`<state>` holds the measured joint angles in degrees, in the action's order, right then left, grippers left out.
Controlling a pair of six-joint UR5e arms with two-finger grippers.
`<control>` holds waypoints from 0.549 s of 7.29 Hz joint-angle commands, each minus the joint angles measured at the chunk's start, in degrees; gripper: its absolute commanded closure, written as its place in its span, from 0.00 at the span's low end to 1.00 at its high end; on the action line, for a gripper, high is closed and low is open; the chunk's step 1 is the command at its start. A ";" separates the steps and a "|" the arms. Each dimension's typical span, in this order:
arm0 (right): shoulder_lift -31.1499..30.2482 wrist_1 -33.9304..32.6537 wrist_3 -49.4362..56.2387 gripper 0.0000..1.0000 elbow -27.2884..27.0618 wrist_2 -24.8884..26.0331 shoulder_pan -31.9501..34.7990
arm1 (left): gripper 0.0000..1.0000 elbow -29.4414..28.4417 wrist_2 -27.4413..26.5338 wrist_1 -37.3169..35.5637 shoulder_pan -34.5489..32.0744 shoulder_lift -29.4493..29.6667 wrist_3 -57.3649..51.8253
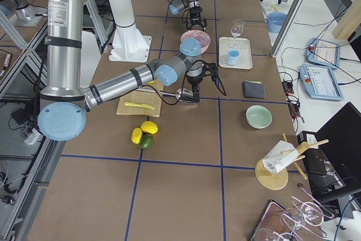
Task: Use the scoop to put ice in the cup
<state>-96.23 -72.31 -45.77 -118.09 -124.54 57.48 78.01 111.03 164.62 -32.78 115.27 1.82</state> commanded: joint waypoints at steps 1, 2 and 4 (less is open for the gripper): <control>-6.22 8.37 -10.61 0.04 -3.10 1.13 -8.58 | 0.00 -0.05 -0.03 0.00 -0.01 0.04 0.03; -8.17 10.15 -12.31 0.00 -3.80 1.23 -11.05 | 0.00 0.04 -0.03 0.00 -0.01 0.13 0.03; -9.24 10.17 -20.09 0.00 -4.08 8.81 -20.68 | 0.00 -0.05 -0.03 0.00 -0.01 0.30 0.03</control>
<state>-104.68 -62.60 -60.65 -121.93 -120.92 43.27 77.98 111.01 164.66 -32.78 115.47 1.85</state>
